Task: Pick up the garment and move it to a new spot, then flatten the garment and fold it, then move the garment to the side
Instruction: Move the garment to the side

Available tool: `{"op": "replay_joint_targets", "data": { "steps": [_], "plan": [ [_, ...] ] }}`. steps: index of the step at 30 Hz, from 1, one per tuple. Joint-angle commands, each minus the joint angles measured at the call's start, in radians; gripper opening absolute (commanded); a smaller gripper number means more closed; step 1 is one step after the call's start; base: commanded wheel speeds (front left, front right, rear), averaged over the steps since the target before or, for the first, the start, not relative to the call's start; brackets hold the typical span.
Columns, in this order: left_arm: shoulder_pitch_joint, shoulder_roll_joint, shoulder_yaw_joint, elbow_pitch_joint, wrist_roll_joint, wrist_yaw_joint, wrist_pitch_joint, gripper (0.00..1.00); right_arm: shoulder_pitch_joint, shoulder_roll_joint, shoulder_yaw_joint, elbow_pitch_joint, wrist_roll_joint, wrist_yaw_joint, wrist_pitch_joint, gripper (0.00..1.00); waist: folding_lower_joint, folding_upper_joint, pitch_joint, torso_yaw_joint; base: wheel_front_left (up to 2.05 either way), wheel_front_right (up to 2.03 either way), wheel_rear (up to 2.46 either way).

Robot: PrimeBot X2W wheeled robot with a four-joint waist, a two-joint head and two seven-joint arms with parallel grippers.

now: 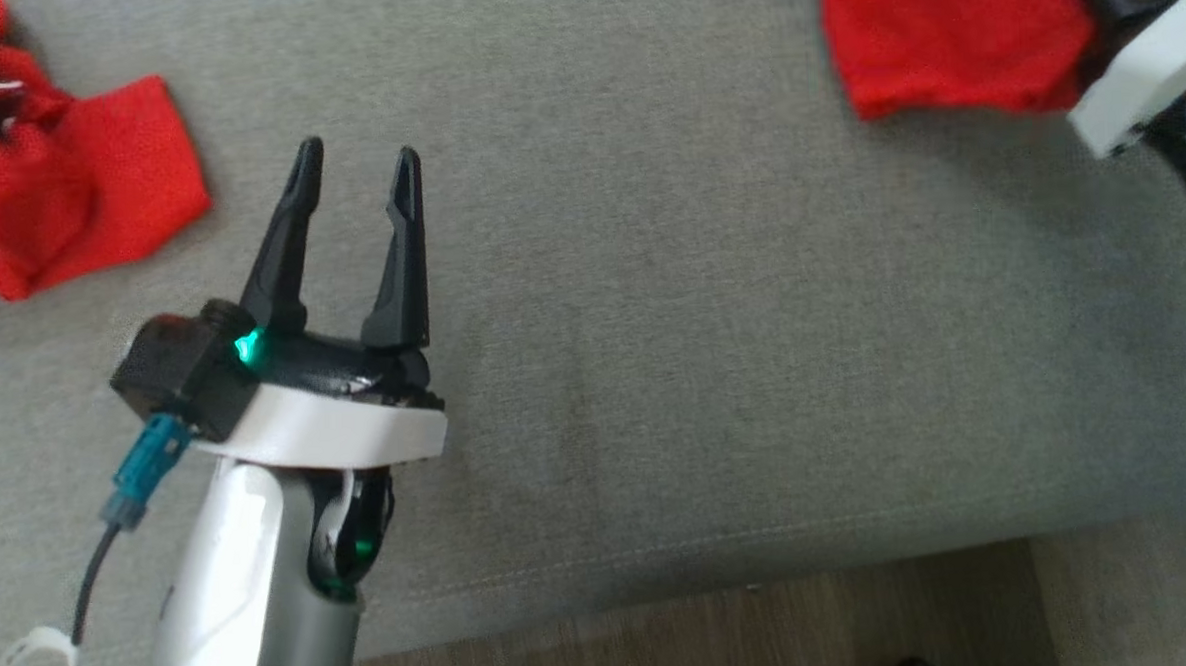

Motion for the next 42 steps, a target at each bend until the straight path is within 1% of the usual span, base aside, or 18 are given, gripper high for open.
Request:
{"op": "replay_joint_targets", "data": {
  "steps": [1, 5, 13, 15, 18, 22, 23, 24, 25, 30, 36, 41, 42],
  "plan": [
    [-0.029, 0.007, 0.036, -0.042, 0.008, -0.006, -0.005, 1.00, -0.004, -0.024, -0.001, -0.020, 0.011, 0.006, -0.011, 0.00, 0.0000, 0.0000, 0.012, -0.012, 0.00, 0.00, 0.00],
    [-0.049, 0.007, 0.059, -0.058, 0.027, -0.020, -0.005, 1.00, -0.025, -0.044, -0.013, 0.000, 0.039, 0.006, -0.024, 0.00, 0.0000, 0.0000, 0.040, -0.036, 0.00, 0.00, 0.00],
    [-0.055, 0.007, 0.110, -0.087, 0.070, -0.044, -0.005, 1.00, -0.062, -0.063, -0.054, 0.019, 0.085, 0.006, -0.054, 0.00, 0.0000, 0.0000, 0.108, -0.083, 0.00, 0.00, 0.00],
    [-0.053, 0.009, 0.128, -0.091, 0.078, -0.048, -0.005, 1.00, -0.071, -0.060, -0.070, 0.021, 0.085, 0.006, -0.062, 0.00, 0.0000, 0.0000, 0.127, -0.095, 0.00, 0.00, 0.00],
    [-0.050, 0.017, 0.153, -0.096, 0.085, -0.053, -0.005, 1.00, -0.083, -0.032, -0.085, 0.006, 0.095, 0.006, -0.059, 0.00, 0.0000, 0.0000, 0.150, -0.110, 0.00, 0.00, 0.00],
    [-0.050, 0.024, 0.175, -0.101, 0.086, -0.057, -0.005, 1.00, -0.094, -0.015, -0.109, 0.011, 0.062, 0.006, -0.057, 0.00, 0.0000, 0.0000, 0.169, -0.117, 0.00, 0.00, 0.00],
    [-0.051, 0.026, 0.179, -0.101, 0.086, -0.058, -0.005, 1.00, -0.094, -0.012, -0.111, 0.007, 0.053, 0.006, -0.057, 0.25, 0.0000, 0.0000, 0.173, -0.117, 0.00, 0.00, 0.00],
    [-0.053, 0.027, 0.184, -0.100, 0.086, -0.059, -0.005, 1.00, -0.091, -0.006, -0.121, 0.004, 0.055, 0.006, -0.058, 0.91, 0.0000, 0.0000, 0.175, -0.117, 0.00, 0.00, 0.00],
    [-0.056, 0.027, 0.190, -0.097, 0.085, -0.059, -0.005, 1.00, -0.081, 0.004, -0.134, -0.003, 0.064, 0.006, -0.048, 1.00, 0.0000, 0.0000, 0.177, -0.116, 0.00, 0.00, 0.00],
    [-0.062, 0.022, 0.192, -0.085, 0.079, -0.061, -0.005, 1.00, -0.063, 0.003, -0.171, -0.014, 0.047, 0.006, -0.040, 1.00, 0.0000, 0.0000, 0.159, -0.104, 0.00, 0.00, 0.00],
    [-0.060, 0.011, 0.188, -0.065, 0.058, -0.061, -0.005, 1.00, -0.058, 0.011, -0.227, -0.046, 0.011, 0.006, -0.017, 1.00, 0.0000, 0.0000, 0.094, -0.075, 0.00, 0.00, 0.00],
    [-0.042, 0.008, 0.185, -0.055, 0.022, -0.057, -0.005, 1.00, -0.035, 0.048, -0.276, -0.101, -0.019, 0.006, -0.004, 1.00, 0.0000, 0.0000, 0.015, -0.042, 0.00, 0.00, 0.00],
    [-0.042, 0.008, 0.185, -0.055, 0.022, -0.057, -0.005, 1.00, -0.035, 0.048, -0.276, -0.101, -0.019, 0.006, -0.004, 1.00, 0.0000, 0.0000, 0.015, -0.042, 0.00, 0.00, 0.00]
  ]
}}
